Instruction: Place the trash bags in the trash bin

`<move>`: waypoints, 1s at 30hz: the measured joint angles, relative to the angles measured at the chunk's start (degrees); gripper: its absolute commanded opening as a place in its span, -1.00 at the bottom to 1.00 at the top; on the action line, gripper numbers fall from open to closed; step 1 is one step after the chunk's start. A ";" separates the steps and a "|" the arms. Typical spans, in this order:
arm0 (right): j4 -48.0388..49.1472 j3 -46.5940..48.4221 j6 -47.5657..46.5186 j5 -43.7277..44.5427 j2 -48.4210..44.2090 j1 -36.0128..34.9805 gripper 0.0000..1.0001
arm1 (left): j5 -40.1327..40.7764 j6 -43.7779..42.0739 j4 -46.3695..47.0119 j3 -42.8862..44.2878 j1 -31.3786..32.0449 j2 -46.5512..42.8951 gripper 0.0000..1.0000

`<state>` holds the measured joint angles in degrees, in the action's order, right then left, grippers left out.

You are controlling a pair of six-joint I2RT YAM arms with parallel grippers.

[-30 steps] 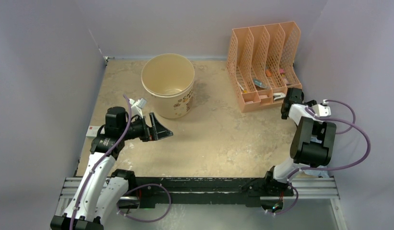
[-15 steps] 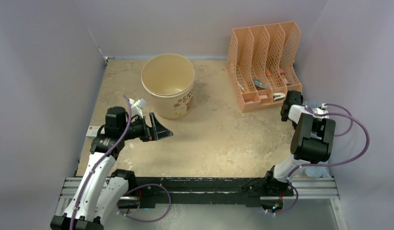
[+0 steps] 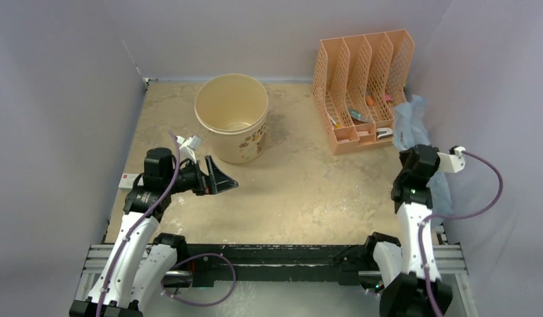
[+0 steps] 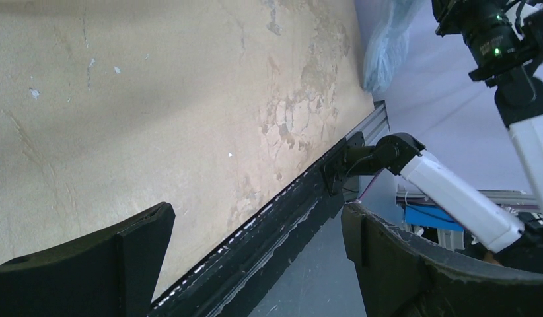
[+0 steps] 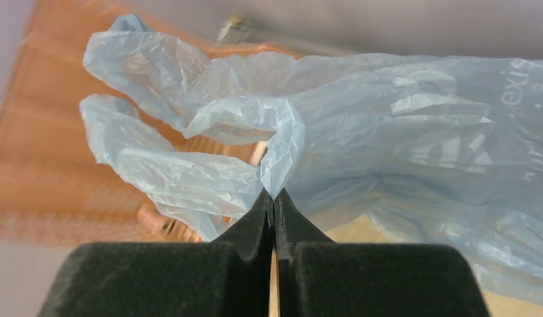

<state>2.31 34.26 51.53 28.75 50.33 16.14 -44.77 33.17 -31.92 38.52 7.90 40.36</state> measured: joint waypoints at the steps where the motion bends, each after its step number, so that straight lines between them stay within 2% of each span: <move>1: 0.50 -1.33 -1.18 -4.68 -3.26 0.00 -1.00 | 0.00 0.00 0.15 -0.02 0.00 -0.15 1.00; 7: -3.50 -4.52 -6.54 -26.34 -17.25 -0.66 -1.00 | -0.72 0.68 5.42 -2.80 0.00 0.07 0.99; 10: -4.09 -6.34 -8.22 -40.22 -21.88 -0.68 -1.00 | -1.27 1.86 10.01 -6.08 0.00 0.17 0.98; 12: -3.63 -7.93 -8.98 -51.10 -22.67 -0.76 -1.00 | -1.27 2.75 12.61 -7.74 0.00 0.44 0.97; 14: -5.22 -8.90 -10.49 -58.38 -22.71 -1.40 -1.00 | -0.98 3.26 14.97 -8.59 0.00 1.07 0.96; 18: -6.23 -9.46 -11.80 -67.93 -22.73 -6.32 -1.00 | 1.16 3.76 18.71 -8.81 0.00 3.08 0.92; 22: -3.39 -9.79 -11.39 -70.18 -21.94 -19.04 -1.00 | 4.44 3.80 20.46 -8.81 0.00 5.62 0.91; 26: 1.53 -10.16 -10.38 -68.13 -15.80 -38.51 -1.00 | 7.21 3.85 20.57 -8.81 0.00 6.14 0.90; 27: 3.04 -10.19 -9.97 -66.88 -13.31 -43.50 -0.92 | 8.07 3.82 20.55 -8.81 0.00 6.14 0.90; 29: 5.49 -9.99 -9.55 -62.64 -8.04 -53.31 -0.62 | 9.51 3.80 20.48 -8.81 0.00 6.25 0.89; 30: 6.25 -9.42 -9.60 -59.56 -4.90 -59.30 -0.52 | 10.19 3.76 20.50 -8.81 0.00 6.40 0.89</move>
<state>8.56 24.84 41.93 -30.81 45.43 -43.16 -34.59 36.93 -11.42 29.71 7.90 46.76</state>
